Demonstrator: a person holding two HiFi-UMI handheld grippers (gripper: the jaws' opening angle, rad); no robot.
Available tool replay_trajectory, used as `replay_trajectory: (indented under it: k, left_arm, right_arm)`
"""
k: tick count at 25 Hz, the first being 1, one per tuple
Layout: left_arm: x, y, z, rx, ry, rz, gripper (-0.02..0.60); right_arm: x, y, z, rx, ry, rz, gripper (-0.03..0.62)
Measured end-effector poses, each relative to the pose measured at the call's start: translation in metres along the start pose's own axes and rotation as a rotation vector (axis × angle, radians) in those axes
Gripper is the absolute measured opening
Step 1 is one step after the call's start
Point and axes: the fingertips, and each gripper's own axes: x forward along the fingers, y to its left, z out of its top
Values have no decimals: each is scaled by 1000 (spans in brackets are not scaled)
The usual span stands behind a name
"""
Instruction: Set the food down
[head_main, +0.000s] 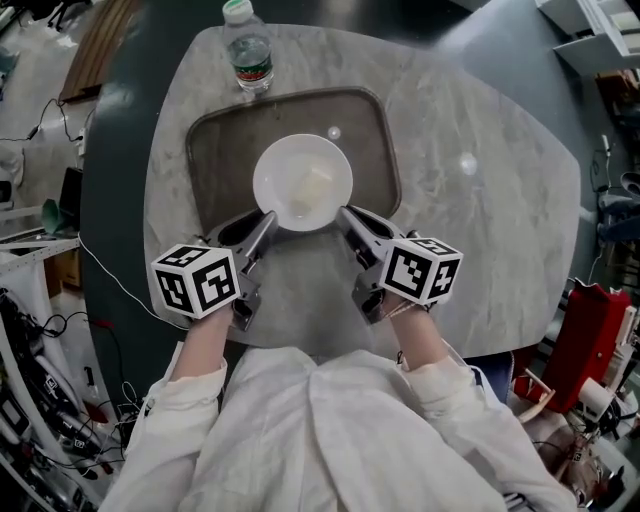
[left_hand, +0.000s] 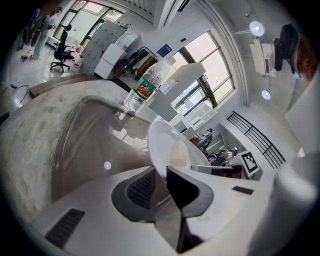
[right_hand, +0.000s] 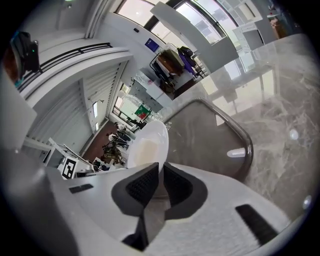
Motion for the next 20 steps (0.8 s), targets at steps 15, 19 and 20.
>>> replay_trajectory:
  k: [15, 19, 20]
  left_arm:
    - [13, 25, 9, 4, 99, 50, 71]
    - [15, 29, 12, -31, 91, 64, 71]
    - [16, 30, 12, -42, 87, 66, 71]
  right_arm:
    - [28, -8, 2, -7, 82, -38, 20]
    - [30, -9, 0, -4, 105, -33, 20]
    - [31, -10, 0, -2, 110, -30, 20]
